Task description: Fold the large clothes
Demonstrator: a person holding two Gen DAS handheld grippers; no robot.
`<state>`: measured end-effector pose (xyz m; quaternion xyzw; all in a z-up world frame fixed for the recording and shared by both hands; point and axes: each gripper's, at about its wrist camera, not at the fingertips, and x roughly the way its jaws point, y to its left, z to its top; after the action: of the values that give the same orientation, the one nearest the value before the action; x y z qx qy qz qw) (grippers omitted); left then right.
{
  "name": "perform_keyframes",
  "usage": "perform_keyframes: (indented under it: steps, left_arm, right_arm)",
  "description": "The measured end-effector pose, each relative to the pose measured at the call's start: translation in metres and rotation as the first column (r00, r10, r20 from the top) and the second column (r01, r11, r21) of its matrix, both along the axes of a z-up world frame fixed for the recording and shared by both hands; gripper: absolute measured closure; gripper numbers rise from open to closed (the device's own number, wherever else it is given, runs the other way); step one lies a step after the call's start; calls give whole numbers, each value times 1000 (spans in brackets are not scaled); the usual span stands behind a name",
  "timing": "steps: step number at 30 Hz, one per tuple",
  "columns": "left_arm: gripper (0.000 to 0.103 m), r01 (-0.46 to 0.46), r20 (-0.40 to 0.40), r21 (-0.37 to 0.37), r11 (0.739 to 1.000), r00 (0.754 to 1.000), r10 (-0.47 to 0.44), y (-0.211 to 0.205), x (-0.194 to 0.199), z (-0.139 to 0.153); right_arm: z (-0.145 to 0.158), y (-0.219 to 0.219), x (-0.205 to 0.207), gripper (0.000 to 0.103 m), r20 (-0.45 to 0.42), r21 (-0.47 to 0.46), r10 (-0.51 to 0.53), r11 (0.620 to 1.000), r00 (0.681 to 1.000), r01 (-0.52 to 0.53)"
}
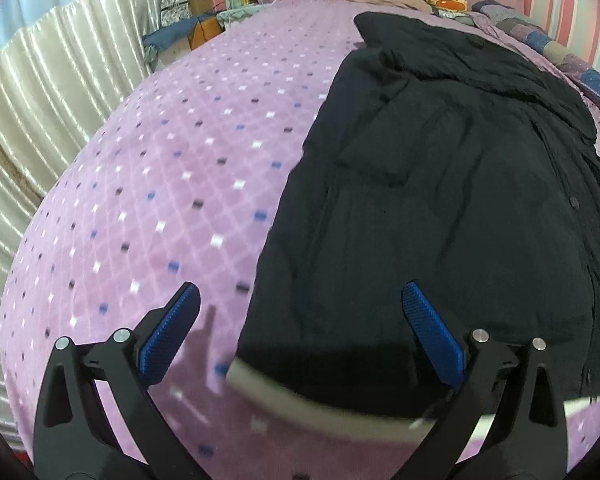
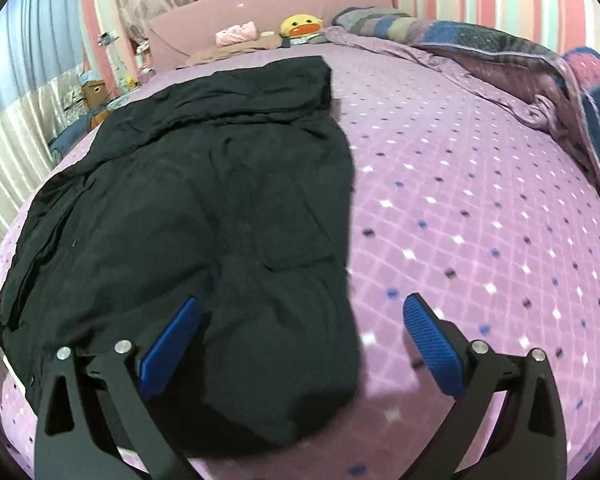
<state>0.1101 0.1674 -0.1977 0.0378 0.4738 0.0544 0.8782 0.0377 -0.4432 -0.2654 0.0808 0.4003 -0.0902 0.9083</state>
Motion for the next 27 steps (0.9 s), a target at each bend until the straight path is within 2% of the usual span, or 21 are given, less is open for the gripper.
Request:
perform_keyframes:
  steps: [3, 7, 11, 14, 20, 23, 27]
  left_arm:
    - [3, -11, -3, -9, 1000, 1000, 11, 4, -11, 2]
    - [3, -34, -20, -54, 998, 999, 33, 15, -21, 3]
    - [3, -23, -39, -30, 999, 999, 22, 12, -21, -3]
    - [3, -3, -50, -17, 1000, 999, 2, 9, -19, -10]
    - [3, 0, -64, -88, 996, 998, -6, 18, -12, -17]
    - [3, -1, -72, -132, 991, 997, -8, 24, -11, -19]
    - [3, -6, -68, -110, 994, 998, -1, 23, -13, -17]
  right_arm:
    - [1, -6, -16, 2, -8, -15, -14, 1000, 1000, 14]
    - [5, -19, -32, 2, 18, 51, -26, 998, 1000, 25]
    - [1, -29, -34, 2, 3, 65, -69, 996, 998, 69]
    - [2, -29, -34, 2, 9, 57, -56, 997, 998, 56]
    - [0, -24, -37, 2, -34, -3, -36, 999, 999, 36]
    - [-3, -25, -43, 2, -57, 21, -39, 999, 998, 40]
    - [-5, -18, -48, 2, -78, 63, -3, 998, 997, 8]
